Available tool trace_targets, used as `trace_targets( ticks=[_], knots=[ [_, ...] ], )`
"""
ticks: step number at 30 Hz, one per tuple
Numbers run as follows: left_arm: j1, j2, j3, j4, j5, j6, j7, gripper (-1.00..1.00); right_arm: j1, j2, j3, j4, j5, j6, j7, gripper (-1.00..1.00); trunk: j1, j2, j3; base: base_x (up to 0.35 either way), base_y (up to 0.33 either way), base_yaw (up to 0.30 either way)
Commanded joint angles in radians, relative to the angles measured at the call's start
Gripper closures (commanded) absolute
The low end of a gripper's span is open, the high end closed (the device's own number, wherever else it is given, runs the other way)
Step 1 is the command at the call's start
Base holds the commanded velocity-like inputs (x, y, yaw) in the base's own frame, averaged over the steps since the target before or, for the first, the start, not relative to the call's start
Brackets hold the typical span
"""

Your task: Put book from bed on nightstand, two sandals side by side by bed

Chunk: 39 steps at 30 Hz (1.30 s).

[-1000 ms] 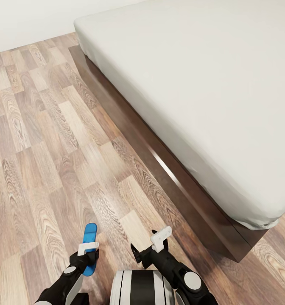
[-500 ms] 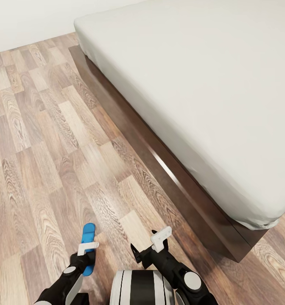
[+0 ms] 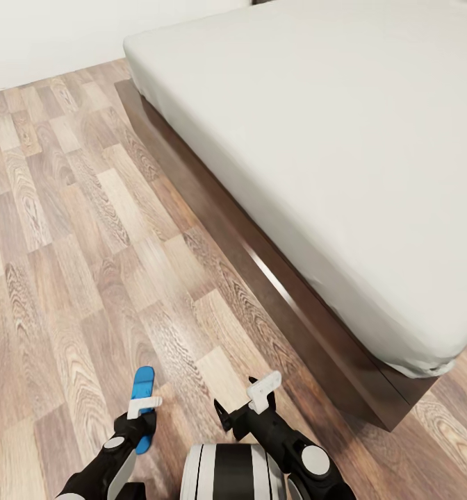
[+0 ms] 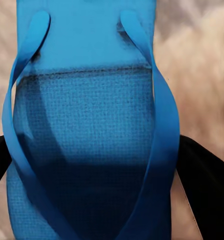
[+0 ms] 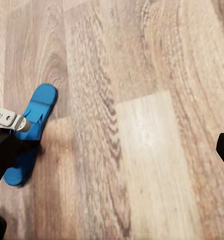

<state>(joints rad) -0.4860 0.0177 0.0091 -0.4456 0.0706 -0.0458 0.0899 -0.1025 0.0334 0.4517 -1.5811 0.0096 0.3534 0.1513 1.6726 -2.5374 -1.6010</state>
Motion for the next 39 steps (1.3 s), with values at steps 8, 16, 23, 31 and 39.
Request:
trace_targets(
  ticks=[8, 16, 23, 31, 39],
  knots=[
    [0.0, 0.001, -0.001, 0.011, 0.006, -0.003, 0.002, 1.0, 0.0, 0.0, -0.002, -0.001, 0.001, 0.006, 0.004, -1.0, -0.004, 0.002, 0.031, 0.0, 0.0, 0.0],
    [0.0, 0.001, -0.001, 0.013, 0.006, -0.003, 0.002, 1.0, 0.0, 0.0, -0.001, -0.002, 0.001, 0.005, 0.004, -1.0, -0.007, 0.004, 0.062, 0.0, 0.0, 0.0],
    [0.0, 0.001, -0.001, 0.013, 0.006, -0.003, 0.002, 1.0, 0.0, 0.0, -0.001, -0.001, 0.001, 0.006, 0.004, -1.0, -0.01, 0.005, 0.089, 0.0, 0.0, 0.0],
    [0.0, 0.001, -0.001, 0.013, 0.006, -0.003, 0.002, 1.0, 0.0, 0.0, -0.001, -0.001, 0.001, 0.006, 0.004, -1.0, -0.014, 0.007, 0.12, 0.0, 0.0, 0.0],
    [0.0, 0.001, -0.001, 0.013, 0.006, -0.003, 0.002, 1.0, 0.0, -0.001, -0.001, -0.001, 0.001, 0.006, 0.005, -1.0, -0.018, 0.009, 0.15, 0.0, 0.0, 0.0]
  ],
)
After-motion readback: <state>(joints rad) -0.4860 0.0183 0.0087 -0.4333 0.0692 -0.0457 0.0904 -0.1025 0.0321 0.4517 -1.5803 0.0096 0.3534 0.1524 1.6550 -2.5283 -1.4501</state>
